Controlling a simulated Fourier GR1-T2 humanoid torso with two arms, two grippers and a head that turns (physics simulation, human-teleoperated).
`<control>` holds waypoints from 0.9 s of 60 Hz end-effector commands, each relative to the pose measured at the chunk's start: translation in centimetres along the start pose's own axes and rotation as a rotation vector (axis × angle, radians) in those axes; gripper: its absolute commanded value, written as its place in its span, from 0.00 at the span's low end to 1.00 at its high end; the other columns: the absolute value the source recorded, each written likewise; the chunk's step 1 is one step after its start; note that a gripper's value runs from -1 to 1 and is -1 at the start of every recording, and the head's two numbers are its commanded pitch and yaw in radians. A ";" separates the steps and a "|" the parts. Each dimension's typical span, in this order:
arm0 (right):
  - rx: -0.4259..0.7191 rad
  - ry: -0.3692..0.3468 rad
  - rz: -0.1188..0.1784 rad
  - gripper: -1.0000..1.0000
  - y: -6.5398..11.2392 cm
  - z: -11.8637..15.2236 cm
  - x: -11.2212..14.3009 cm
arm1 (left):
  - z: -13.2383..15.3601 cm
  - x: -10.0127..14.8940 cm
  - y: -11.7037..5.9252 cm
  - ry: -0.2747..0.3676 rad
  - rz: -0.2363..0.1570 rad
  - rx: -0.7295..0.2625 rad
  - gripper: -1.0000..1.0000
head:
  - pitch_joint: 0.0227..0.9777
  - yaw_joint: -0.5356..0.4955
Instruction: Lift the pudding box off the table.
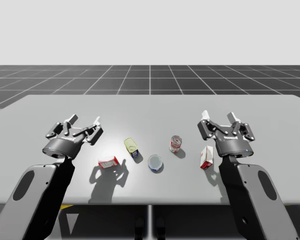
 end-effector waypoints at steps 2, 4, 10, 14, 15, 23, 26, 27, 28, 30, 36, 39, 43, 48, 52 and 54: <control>-0.012 -0.033 -0.008 0.00 0.1 0.2 0.1 | 0.0 0.1 0.1 -0.003 0.001 0.005 0.00 | 0.04 0.53; 0.021 -0.032 -0.029 0.00 0.2 0.4 0.2 | 0.0 0.1 0.1 -0.004 0.001 0.005 0.00 | 0.04 0.53; 0.049 0.005 -0.033 0.00 0.1 0.3 0.4 | 0.0 0.1 0.2 -0.005 0.003 0.009 0.00 | 0.09 0.53; 0.053 0.029 -0.032 0.00 0.0 0.2 0.3 | 0.0 0.1 0.2 -0.005 0.003 0.010 0.00 | 0.14 0.52; 0.055 0.026 -0.030 0.00 0.0 0.2 0.3 | 0.0 0.1 0.2 -0.005 0.003 0.011 0.00 | 0.17 0.52; 0.048 0.033 -0.021 0.00 -0.1 0.1 0.3 | 0.0 0.0 0.3 -0.004 0.000 0.010 0.00 | 0.34 0.52; 0.047 0.035 -0.022 0.00 -0.1 0.0 0.3 | 0.0 0.0 0.3 -0.004 -0.002 0.010 0.00 | 0.38 0.51; 0.046 0.036 -0.021 0.00 -0.1 0.0 0.3 | -0.1 0.0 0.3 -0.004 -0.003 0.011 0.00 | 0.41 0.51; 0.044 0.036 -0.020 0.00 -0.1 0.0 0.3 | -0.1 0.0 0.3 -0.004 -0.003 0.012 0.00 | 0.43 0.51; 0.042 0.038 -0.018 0.00 -0.2 0.0 0.3 | -0.1 0.0 0.3 -0.004 -0.006 0.013 0.00 | 0.48 0.50; 0.036 0.038 -0.009 0.00 -0.2 -0.1 0.3 | -0.1 0.0 0.3 -0.005 -0.009 0.013 0.00 | 0.57 0.48; 0.031 0.035 0.000 0.00 -0.2 -0.2 0.3 | -0.1 0.0 0.3 -0.005 -0.012 0.012 0.00 | 0.61 0.46; 0.031 0.036 0.007 0.00 -0.2 -0.2 0.3 | -0.1 0.0 0.3 -0.006 -0.014 0.009 0.00 | 0.68 0.41; 0.029 0.034 0.010 0.00 -0.2 -0.2 0.3 | -0.1 0.0 0.2 -0.004 -0.016 0.004 0.00 | 0.73 0.35; 0.026 0.034 0.010 0.00 -0.2 -0.3 0.3 | -0.1 0.0 0.0 -0.004 -0.017 0.002 0.00 | 0.77 0.30; 0.025 0.033 0.014 0.00 -0.2 -0.3 0.3 | -0.1 0.0 0.0 -0.005 -0.019 -0.001 0.00 | 0.79 0.26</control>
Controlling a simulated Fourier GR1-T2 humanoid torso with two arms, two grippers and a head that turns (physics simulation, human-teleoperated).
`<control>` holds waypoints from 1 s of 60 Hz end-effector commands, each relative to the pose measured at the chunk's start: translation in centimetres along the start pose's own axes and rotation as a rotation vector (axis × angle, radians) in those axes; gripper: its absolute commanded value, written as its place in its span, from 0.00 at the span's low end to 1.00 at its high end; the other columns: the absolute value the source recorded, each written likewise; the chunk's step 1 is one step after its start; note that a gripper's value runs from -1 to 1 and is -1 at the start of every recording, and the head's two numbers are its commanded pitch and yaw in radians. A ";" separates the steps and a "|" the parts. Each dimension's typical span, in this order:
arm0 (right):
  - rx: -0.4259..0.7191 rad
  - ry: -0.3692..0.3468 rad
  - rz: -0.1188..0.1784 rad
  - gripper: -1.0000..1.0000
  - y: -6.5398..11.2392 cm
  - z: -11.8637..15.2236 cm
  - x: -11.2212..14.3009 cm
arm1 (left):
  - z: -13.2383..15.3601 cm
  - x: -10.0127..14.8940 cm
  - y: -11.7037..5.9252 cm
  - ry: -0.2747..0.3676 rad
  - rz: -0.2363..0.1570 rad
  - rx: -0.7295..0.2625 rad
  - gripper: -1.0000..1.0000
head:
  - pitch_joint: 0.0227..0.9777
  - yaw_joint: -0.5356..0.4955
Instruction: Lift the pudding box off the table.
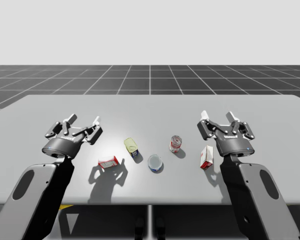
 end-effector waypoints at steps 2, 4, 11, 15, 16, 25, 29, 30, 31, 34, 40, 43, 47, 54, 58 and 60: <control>-0.007 -0.001 0.011 0.00 -0.1 -0.1 0.0 | 0.0 0.0 -0.3 0.000 -0.004 -0.009 0.00 | 0.81 0.24; -0.008 -0.002 0.012 0.00 -0.1 -0.1 0.0 | 0.0 0.0 -0.3 0.000 -0.004 -0.012 0.00 | 0.83 0.21; -0.015 -0.006 0.018 0.00 -0.2 -0.2 -0.1 | -0.1 0.0 -0.5 0.000 -0.005 -0.020 0.00 | 0.90 0.13; -0.020 -0.007 0.018 0.00 -0.2 -0.2 0.0 | -0.1 0.0 -0.6 0.001 -0.005 -0.021 0.00 | 0.92 0.11; -0.021 -0.007 0.018 0.00 -0.2 -0.2 0.0 | -0.1 0.0 -0.6 0.001 -0.005 -0.022 0.00 | 0.92 0.11; -0.026 -0.011 0.027 0.00 0.0 -0.2 0.0 | 0.0 0.0 -0.6 0.001 0.000 -0.024 0.00 | 0.94 0.08; -0.034 -0.005 0.023 0.00 0.2 -0.2 0.0 | 0.0 0.0 -0.7 0.001 0.003 -0.026 0.00 | 0.94 0.07; -0.034 -0.005 0.023 0.00 0.2 -0.2 0.0 | 0.0 0.0 -0.7 0.001 0.003 -0.026 0.00 | 0.94 0.07; -0.033 -0.006 0.024 0.00 0.2 -0.2 0.0 | 0.0 0.0 -0.7 0.001 0.003 -0.026 0.00 | 0.94 0.07; -0.043 -0.006 0.018 0.00 0.3 -0.1 0.0 | 0.1 0.0 -0.7 0.001 0.004 -0.026 0.00 | 0.93 0.07; -0.113 0.021 0.016 0.00 0.9 0.3 0.6 | 0.1 0.0 -0.7 0.004 0.008 -0.025 0.00 | 0.92 0.08; -0.151 0.026 0.035 0.00 1.4 1.0 1.2 | 0.2 0.1 -0.7 0.003 0.010 -0.025 0.00 | 0.91 0.08; -0.180 0.031 0.042 0.00 2.1 2.2 1.8 | 0.2 0.1 -0.8 0.003 0.010 -0.026 0.00 | 0.91 0.08; -0.204 0.030 0.076 0.00 3.0 4.4 1.7 | 0.2 0.0 -0.8 0.005 0.009 -0.027 0.00 | 0.91 0.08; -0.217 0.029 0.122 0.00 3.7 5.9 1.3 | 0.2 0.0 -0.8 0.008 0.008 -0.029 0.00 | 0.91 0.08; -0.209 0.032 0.137 0.00 3.8 6.4 1.0 | 0.2 0.0 -0.8 0.009 0.007 -0.030 0.00 | 0.91 0.08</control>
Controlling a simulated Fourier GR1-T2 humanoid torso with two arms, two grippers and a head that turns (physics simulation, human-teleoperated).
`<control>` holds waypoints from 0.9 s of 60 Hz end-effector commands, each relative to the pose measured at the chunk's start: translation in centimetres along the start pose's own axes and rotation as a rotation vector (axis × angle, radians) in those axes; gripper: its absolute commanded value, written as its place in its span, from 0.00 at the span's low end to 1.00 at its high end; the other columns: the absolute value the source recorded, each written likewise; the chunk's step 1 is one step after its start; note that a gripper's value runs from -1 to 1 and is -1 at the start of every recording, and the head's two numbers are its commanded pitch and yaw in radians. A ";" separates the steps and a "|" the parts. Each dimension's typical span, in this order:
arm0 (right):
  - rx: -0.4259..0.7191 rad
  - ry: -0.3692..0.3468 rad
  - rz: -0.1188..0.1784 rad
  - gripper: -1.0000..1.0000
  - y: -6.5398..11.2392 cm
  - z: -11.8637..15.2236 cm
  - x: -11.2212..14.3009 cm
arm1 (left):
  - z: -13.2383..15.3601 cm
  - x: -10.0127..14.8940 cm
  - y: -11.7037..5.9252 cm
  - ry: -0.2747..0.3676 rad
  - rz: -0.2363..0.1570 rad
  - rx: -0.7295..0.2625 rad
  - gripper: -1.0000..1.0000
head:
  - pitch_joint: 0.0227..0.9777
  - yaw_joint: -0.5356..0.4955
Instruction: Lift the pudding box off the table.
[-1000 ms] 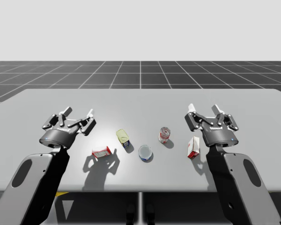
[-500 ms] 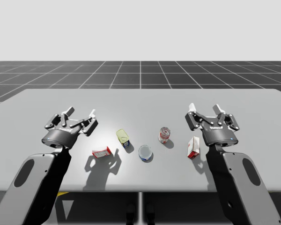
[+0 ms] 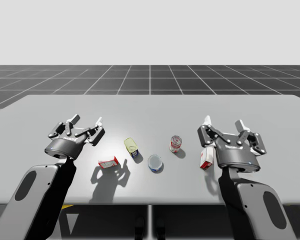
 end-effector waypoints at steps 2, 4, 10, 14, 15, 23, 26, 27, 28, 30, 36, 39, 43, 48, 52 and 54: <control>-0.020 0.012 0.077 0.00 0.5 3.6 -0.8 | 0.0 0.0 0.0 0.005 -0.002 -0.002 0.00 | 0.91 0.08; -0.001 0.025 0.074 0.00 0.7 4.5 -1.3 | 0.0 -0.1 0.0 0.006 -0.003 -0.002 0.00 | 0.91 0.08; 0.003 0.046 0.059 0.00 0.9 6.0 -2.2 | 0.0 -0.1 0.0 0.008 -0.004 0.000 0.00 | 0.91 0.08; -0.009 0.059 0.032 0.00 1.1 7.2 -2.9 | 0.0 -0.1 0.0 0.009 -0.005 0.001 0.00 | 0.91 0.08; -0.009 0.065 0.032 0.00 1.2 7.6 -3.1 | 0.0 -0.1 0.0 0.009 -0.005 0.001 0.00 | 0.91 0.08; -0.001 0.088 0.057 0.00 1.3 9.3 -4.3 | 0.0 -0.1 0.0 0.009 -0.006 0.001 0.00 | 0.91 0.08; 0.003 0.093 0.067 0.00 1.4 9.8 -4.8 | 0.0 -0.1 0.0 0.009 -0.006 0.002 0.00 | 0.91 0.08; 0.005 0.103 0.066 0.00 1.4 10.1 -5.1 | 0.0 -0.1 0.0 0.009 -0.006 0.003 0.00 | 0.91 0.09; 0.003 0.109 0.064 0.00 1.5 10.2 -5.2 | 0.0 -0.1 0.0 0.010 -0.006 0.003 0.00 | 0.91 0.09; -0.019 0.110 0.067 0.00 1.5 10.5 -5.8 | 0.0 -0.1 0.0 0.010 -0.006 0.004 0.00 | 0.91 0.09; -0.050 0.137 0.059 0.00 1.7 11.0 -7.0 | 0.0 -0.1 0.0 0.011 -0.007 0.007 0.00 | 0.91 0.09; -0.063 0.156 0.051 0.00 1.8 11.3 -7.7 | 0.0 -0.1 0.0 0.011 -0.007 0.007 0.00 | 0.91 0.09; -0.077 0.184 0.070 0.00 1.6 11.5 -8.8 | 0.0 -0.1 0.0 0.011 -0.007 0.008 0.00 | 0.91 0.09; -0.091 0.203 0.073 0.00 1.5 11.4 -9.5 | 0.0 -0.2 0.0 0.011 -0.007 0.009 0.00 | 0.91 0.09; -0.109 0.234 0.062 0.00 1.3 11.0 -10.2 | 0.0 -0.2 0.0 0.012 -0.007 0.010 0.00 | 0.91 0.09; -0.116 0.238 0.066 0.00 1.2 10.8 -10.4 | 0.0 -0.2 0.0 0.012 -0.007 0.011 0.00 | 0.91 0.09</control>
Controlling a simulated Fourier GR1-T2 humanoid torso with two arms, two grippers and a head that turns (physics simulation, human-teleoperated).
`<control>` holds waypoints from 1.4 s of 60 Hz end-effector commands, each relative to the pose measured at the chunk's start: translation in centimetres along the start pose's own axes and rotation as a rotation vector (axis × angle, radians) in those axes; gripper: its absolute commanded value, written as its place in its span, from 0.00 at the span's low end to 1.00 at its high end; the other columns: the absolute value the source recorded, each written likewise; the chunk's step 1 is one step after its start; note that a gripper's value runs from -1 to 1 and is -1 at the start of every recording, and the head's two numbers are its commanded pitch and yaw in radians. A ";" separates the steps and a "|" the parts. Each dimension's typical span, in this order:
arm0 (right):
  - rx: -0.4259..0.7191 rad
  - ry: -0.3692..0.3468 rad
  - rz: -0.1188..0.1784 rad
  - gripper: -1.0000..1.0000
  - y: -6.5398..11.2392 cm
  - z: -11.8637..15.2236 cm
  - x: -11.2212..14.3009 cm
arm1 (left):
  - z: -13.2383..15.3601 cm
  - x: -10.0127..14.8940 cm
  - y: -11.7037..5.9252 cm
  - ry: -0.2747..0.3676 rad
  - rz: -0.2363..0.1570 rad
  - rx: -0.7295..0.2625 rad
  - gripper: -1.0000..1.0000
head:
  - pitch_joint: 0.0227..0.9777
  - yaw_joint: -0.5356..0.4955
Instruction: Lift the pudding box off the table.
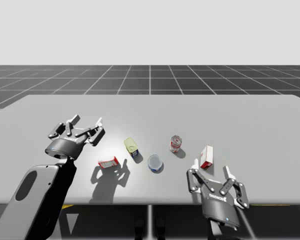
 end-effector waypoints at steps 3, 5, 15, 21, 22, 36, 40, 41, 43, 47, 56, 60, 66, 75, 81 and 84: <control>-0.041 0.061 -0.006 0.00 -0.2 -1.0 -2.1 | 0.0 0.0 0.0 0.001 -0.001 0.003 0.00 | 0.92 0.09; -0.045 0.062 0.000 0.00 -0.2 -1.2 -2.2 | 0.0 0.0 0.0 0.002 0.000 0.003 0.00 | 0.92 0.09; -0.078 0.099 -0.007 0.00 -0.2 -3.0 -2.6 | 0.0 -0.1 0.1 0.003 0.000 0.006 0.00 | 0.92 0.10; -0.088 0.130 -0.019 0.00 -0.3 -4.1 -2.7 | 0.0 -0.1 0.1 0.003 0.001 0.007 0.00 | 0.92 0.10; -0.092 0.137 -0.022 0.00 -0.3 -4.3 -2.7 | 0.0 0.0 0.1 0.003 0.001 0.007 0.00 | 0.92 0.10; -0.093 0.173 -0.030 0.00 -0.5 -6.1 -2.8 | -0.1 -0.1 0.1 0.005 0.000 0.008 0.00 | 0.91 0.10; -0.065 0.201 -0.042 0.15 -0.7 -6.2 -3.1 | -0.1 -0.1 0.1 0.008 -0.001 0.007 0.00 | 0.91 0.10; -0.068 0.196 -0.045 0.49 -0.7 -6.1 -3.2 | -0.1 -0.1 0.1 0.008 -0.002 0.007 0.00 | 0.91 0.10; -0.074 0.196 -0.045 0.94 -0.7 -6.1 -3.4 | -0.1 -0.1 0.1 0.010 -0.002 0.006 0.00 | 0.91 0.10; -0.083 0.195 -0.042 1.00 -0.7 -6.1 -3.7 | -0.1 -0.1 0.1 0.011 -0.003 0.004 0.00 | 0.91 0.10; -0.093 0.185 -0.041 1.00 -0.8 -6.1 -3.6 | -0.1 -0.1 0.1 0.016 -0.003 0.005 0.00 | 0.87 0.09; -0.096 0.182 -0.040 1.00 -0.9 -6.1 -3.6 | -0.1 -0.1 0.1 0.016 -0.002 0.006 0.00 | 0.81 0.08; -0.099 0.181 -0.040 1.00 -0.9 -6.0 -3.7 | -0.2 -0.2 0.0 0.017 -0.002 0.006 0.00 | 0.72 0.07; -0.100 0.183 -0.041 1.00 -0.9 -5.9 -3.8 | -0.2 -0.2 0.1 0.018 -0.001 0.008 0.00 | 0.60 0.06; -0.098 0.181 -0.041 1.00 -0.9 -5.9 -3.8 | -0.2 -0.2 0.1 0.018 -0.001 0.008 0.00 | 0.54 0.05; -0.092 0.175 -0.038 1.00 -1.0 -5.8 -3.8 | -0.2 -0.2 0.1 0.017 0.001 0.007 0.00 | 0.51 0.05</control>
